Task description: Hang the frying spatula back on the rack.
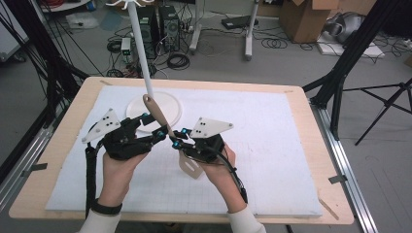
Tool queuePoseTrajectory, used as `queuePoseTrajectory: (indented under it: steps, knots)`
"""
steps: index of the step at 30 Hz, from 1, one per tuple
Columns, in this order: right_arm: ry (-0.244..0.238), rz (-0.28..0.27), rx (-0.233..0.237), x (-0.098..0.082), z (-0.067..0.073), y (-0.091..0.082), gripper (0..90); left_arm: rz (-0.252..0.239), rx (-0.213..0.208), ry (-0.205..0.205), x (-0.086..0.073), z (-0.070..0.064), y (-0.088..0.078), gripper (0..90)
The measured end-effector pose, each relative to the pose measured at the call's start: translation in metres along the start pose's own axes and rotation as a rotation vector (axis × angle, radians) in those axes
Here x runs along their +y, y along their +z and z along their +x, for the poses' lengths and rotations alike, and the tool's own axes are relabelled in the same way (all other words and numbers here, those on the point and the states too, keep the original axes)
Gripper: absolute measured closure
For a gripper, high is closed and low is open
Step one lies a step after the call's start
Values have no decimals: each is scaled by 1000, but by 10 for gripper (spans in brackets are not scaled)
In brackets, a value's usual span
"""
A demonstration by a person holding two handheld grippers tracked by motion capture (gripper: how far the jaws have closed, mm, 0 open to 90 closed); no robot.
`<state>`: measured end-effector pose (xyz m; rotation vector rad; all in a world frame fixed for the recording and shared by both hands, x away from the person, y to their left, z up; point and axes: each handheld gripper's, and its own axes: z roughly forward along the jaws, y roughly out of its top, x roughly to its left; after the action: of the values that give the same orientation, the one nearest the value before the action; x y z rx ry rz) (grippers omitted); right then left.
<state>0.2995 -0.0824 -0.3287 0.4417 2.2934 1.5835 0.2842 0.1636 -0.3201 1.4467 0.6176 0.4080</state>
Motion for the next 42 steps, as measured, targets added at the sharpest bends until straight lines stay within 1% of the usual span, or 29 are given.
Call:
queuePoseTrajectory:
  steps: [1,2,5,9,13,14,15,16,20,22,23,25,27,29,30,31,32,33,34,35,36,37,38,39,40,41,42]
  knots:
    - [0,-1,1,0,0,0,777,1,-1,-9,0,0,1,424]
    - [6,-3,-5,0,1,0,778,0,-1,-10,-1,0,2,439]
    - [-3,-5,-8,1,2,1,777,-6,4,0,-1,0,3,483]
    - [-8,-7,-17,1,3,2,777,-20,1,-1,-1,0,3,579]
    - [-4,-10,-22,1,3,2,777,-26,-28,8,-1,-1,3,699]
    - [-2,-11,-25,1,3,2,777,-30,-28,8,-1,-2,4,733]
    - [0,-14,-28,1,3,2,777,-33,-40,-4,-1,-2,4,739]
    - [-1,-15,-28,1,4,2,777,-35,-49,-6,-1,-2,5,747]
    - [-14,-15,-30,1,3,2,775,-34,-67,6,0,-2,5,752]
    - [-17,-20,-17,1,2,2,774,-33,-79,15,0,-1,4,753]
    - [-17,-24,-10,1,2,2,773,-35,-89,10,1,-1,4,754]
    - [-9,-32,12,1,2,2,769,-35,-113,7,2,1,3,756]
    - [-25,-53,47,0,0,0,737,-25,-154,8,5,3,1,757]
    - [-39,-70,66,1,0,-3,630,-14,-194,14,8,4,-1,758]
    - [-36,-80,95,1,-1,-5,588,-13,-209,21,9,3,-1,759]
    - [-39,-87,111,1,-2,-6,566,-6,-232,39,11,3,-2,758]
    - [-29,-97,142,1,-4,-7,554,1,-249,53,12,2,-3,758]
    - [-30,-107,166,2,-5,-8,548,10,-275,72,14,2,-3,759]
    - [-20,-113,197,2,-7,-9,541,18,-290,78,15,1,-4,758]
    - [-14,-116,217,2,-9,-9,544,24,-321,88,17,0,-4,759]
    - [-5,-118,262,3,-10,-9,553,27,-338,90,18,0,-4,759]
    - [-5,-120,278,3,-11,-8,562,29,-371,93,19,-1,-3,759]
    - [-6,-119,310,3,-12,-7,571,30,-393,96,20,-2,-3,759]
    - [-4,-118,360,3,-12,-6,598,35,-410,99,21,-3,-3,759]
    - [-4,-118,360,3,-12,-6,598,37,-423,101,21,-3,-4,759]
    - [-3,-119,375,3,-12,-6,605,37,-442,102,22,-3,-4,759]
    - [2,-129,407,3,-11,-6,609,39,-452,103,22,-2,-4,758]
